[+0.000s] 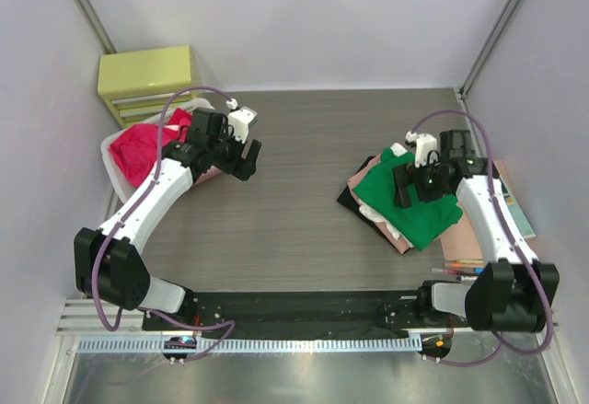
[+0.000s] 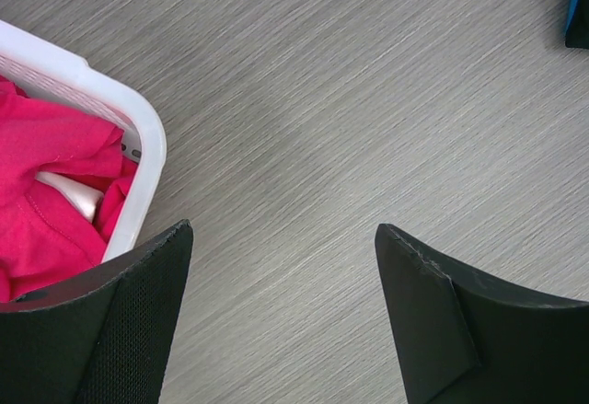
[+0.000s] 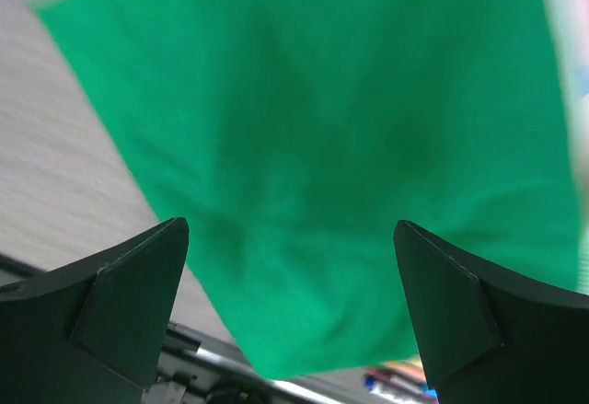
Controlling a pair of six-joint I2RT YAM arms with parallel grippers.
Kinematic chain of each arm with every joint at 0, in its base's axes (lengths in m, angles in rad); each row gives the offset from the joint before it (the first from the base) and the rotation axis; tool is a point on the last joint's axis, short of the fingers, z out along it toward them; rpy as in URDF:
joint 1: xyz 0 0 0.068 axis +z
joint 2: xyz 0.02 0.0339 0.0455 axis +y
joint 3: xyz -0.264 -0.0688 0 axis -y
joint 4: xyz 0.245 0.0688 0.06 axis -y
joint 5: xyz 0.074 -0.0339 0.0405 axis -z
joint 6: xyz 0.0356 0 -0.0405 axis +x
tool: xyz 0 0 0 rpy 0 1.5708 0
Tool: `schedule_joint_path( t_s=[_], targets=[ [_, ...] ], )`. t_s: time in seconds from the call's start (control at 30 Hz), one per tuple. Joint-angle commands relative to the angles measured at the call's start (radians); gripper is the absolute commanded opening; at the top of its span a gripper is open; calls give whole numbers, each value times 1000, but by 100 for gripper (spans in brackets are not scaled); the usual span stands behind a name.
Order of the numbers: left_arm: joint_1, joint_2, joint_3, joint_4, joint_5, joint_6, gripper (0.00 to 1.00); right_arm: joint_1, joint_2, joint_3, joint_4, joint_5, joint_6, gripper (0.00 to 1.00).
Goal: Fold and stack the t-shirts
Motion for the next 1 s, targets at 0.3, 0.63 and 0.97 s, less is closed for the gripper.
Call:
schedule_joint_path(
  t_s=[0.3, 0.63, 0.97],
  targets=[
    [3, -13, 0, 43, 8, 13, 81, 10, -21, 41, -34, -30, 4, 99],
    [2, -13, -2, 46, 13, 13, 82, 11, -82, 218, -86, -41, 27, 99],
    [3, -16, -20, 49, 10, 16, 82, 11, 80, -124, 136, -16, 16, 98]
  ],
)
